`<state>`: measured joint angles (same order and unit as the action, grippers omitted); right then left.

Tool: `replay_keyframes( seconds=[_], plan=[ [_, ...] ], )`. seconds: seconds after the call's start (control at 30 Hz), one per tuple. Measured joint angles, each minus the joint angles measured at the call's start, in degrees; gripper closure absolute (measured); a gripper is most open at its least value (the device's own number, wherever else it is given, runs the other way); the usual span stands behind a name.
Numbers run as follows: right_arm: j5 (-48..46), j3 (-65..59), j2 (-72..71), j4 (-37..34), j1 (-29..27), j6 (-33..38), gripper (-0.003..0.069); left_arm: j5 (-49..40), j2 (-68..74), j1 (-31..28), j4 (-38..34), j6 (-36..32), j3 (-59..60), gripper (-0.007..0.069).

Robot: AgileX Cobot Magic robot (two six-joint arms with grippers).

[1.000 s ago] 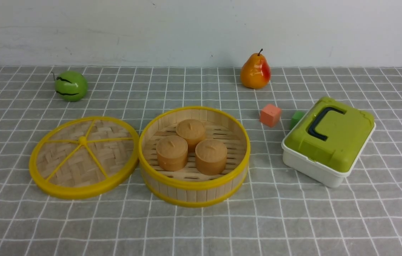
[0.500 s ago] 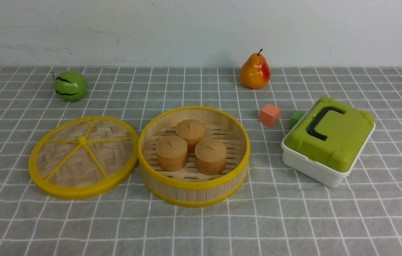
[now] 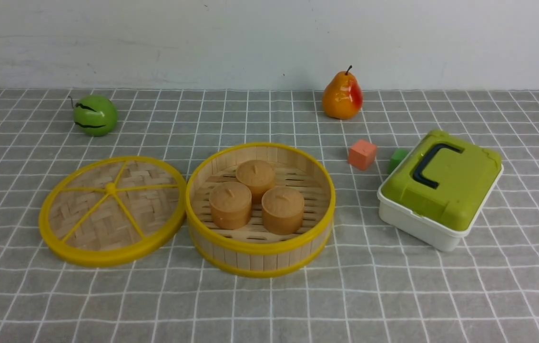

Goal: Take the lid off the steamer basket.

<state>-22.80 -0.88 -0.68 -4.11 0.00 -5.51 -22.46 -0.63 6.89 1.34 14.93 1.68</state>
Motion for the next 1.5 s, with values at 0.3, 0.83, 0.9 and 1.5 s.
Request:
replay_keyframes(
  seconds=[0.3, 0.83, 0.9, 1.5],
  plan=[
    [0.0, 0.0, 0.0, 0.0, 0.0, 0.0, 0.0416, 0.0, 0.0, 0.0, -0.4, 0.0, 0.0, 0.0637],
    [0.0, 0.0, 0.0, 0.0, 0.0, 0.0, 0.0418, 0.0, 0.0, 0.0, -0.4, 0.0, 0.0, 0.0633],
    [0.0, 0.0, 0.0, 0.0, 0.0, 0.0, 0.0418, 0.0, 0.0, 0.0, -0.4, 0.0, 0.0, 0.0631],
    [0.0, 0.0, 0.0, 0.0, 0.0, 0.0, 0.0418, 0.0, 0.0, 0.0, -0.5, 0.0, 0.0, 0.0616]
  ],
)
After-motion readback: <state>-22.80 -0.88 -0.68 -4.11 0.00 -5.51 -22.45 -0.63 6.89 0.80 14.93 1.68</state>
